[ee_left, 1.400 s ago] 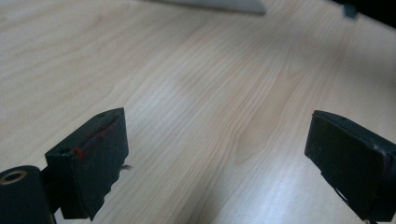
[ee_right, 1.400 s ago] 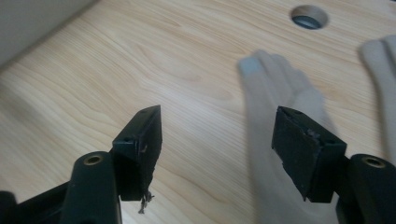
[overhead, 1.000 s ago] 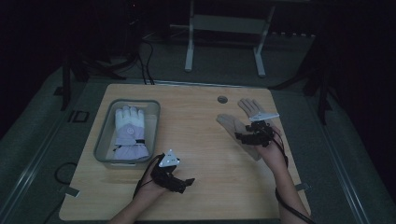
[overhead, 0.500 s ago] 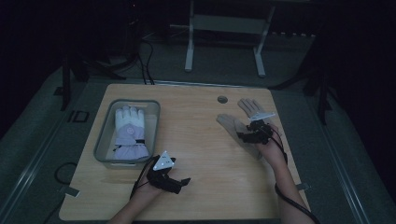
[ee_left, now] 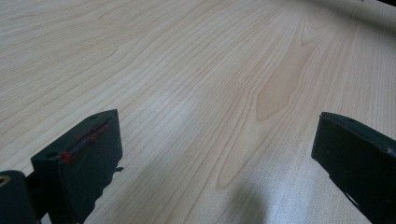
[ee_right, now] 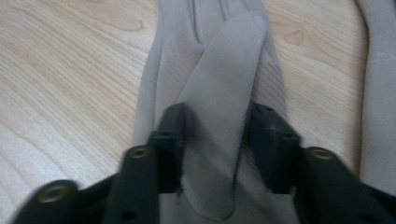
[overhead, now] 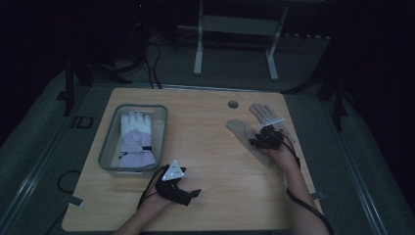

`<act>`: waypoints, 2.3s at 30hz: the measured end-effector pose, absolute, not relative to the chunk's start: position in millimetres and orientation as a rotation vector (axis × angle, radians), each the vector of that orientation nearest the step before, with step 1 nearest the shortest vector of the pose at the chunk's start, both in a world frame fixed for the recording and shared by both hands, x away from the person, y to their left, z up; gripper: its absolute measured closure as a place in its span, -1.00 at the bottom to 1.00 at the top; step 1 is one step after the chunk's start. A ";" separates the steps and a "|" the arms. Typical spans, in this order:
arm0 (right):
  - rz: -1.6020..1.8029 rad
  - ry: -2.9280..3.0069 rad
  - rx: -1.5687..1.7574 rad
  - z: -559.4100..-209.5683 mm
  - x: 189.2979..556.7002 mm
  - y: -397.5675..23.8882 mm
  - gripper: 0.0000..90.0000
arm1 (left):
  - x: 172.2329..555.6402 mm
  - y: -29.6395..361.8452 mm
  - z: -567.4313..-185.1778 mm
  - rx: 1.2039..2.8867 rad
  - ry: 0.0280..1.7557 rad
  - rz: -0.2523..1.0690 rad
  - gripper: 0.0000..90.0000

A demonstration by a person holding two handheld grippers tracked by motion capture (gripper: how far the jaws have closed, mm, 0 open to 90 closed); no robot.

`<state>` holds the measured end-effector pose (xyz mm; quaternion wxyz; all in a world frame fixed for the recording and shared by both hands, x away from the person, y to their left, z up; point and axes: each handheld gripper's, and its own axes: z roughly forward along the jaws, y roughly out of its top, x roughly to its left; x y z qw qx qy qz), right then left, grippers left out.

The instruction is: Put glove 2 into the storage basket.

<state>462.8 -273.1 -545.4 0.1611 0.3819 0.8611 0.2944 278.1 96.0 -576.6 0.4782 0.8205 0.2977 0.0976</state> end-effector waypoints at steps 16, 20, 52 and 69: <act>0.869 2.365 1.251 -511.7 437.9 -219.3 0.82 | 273.1 96.9 -574.1 1.957 0.710 0.280 -0.95; 0.919 2.313 1.265 -492.6 434.1 -203.9 0.83 | 271.8 98.0 -573.1 1.950 0.710 0.297 -0.95; 0.927 2.031 1.650 -543.2 420.0 -122.4 0.79 | 268.0 102.1 -575.0 1.886 0.717 0.357 -0.95; 1.005 2.145 1.624 -541.0 413.0 -110.9 0.26 | 267.5 101.7 -576.0 1.890 0.716 0.357 -0.95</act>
